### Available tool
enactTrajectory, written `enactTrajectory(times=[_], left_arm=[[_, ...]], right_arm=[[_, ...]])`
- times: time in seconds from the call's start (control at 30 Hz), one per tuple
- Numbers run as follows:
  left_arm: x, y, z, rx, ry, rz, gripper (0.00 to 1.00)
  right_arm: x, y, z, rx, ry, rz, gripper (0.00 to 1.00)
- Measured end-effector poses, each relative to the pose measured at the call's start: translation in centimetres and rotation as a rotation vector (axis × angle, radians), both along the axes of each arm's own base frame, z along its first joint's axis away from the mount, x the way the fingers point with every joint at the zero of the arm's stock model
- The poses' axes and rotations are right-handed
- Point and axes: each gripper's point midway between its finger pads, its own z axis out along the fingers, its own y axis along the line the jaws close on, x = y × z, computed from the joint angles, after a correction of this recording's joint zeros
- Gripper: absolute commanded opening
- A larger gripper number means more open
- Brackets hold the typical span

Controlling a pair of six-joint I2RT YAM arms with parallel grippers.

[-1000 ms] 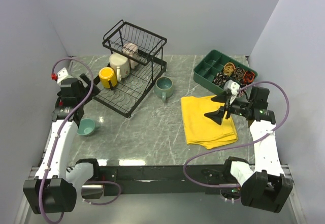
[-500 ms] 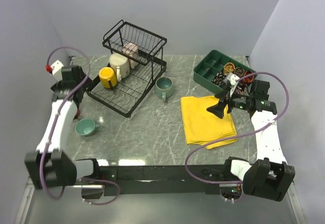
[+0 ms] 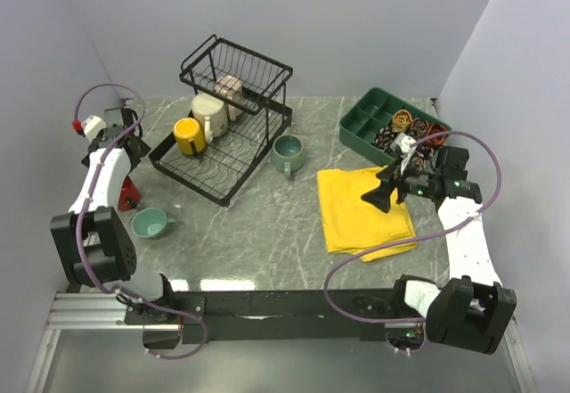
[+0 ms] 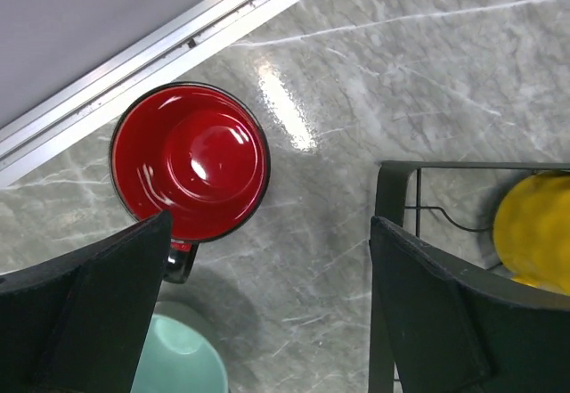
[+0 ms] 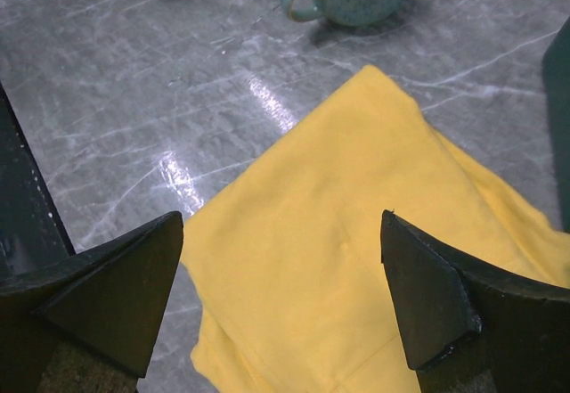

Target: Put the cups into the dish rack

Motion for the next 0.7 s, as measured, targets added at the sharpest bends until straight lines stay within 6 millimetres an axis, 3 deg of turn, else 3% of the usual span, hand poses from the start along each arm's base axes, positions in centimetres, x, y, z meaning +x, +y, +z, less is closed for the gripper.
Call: enactTrajectory(times=[0.23, 0.4, 0.7], left_arm=[[-3.5, 1.3, 1.2, -0.024, -0.085, 0.096, 0.98], [-5.7, 2.7, 0.0, -0.056, -0.091, 0.190, 0.97], [-6.1, 2.8, -2.1, -0.101, -0.080, 0.264, 0.86]], right_arm=[[-0.6, 0.3, -1.1, 0.019, 0.017, 0.011, 0.97], [-1.0, 0.7, -1.1, 0.030, 0.005, 0.042, 0.98], [-2.1, 1.4, -0.1, 0.049, -0.033, 0.084, 0.98]])
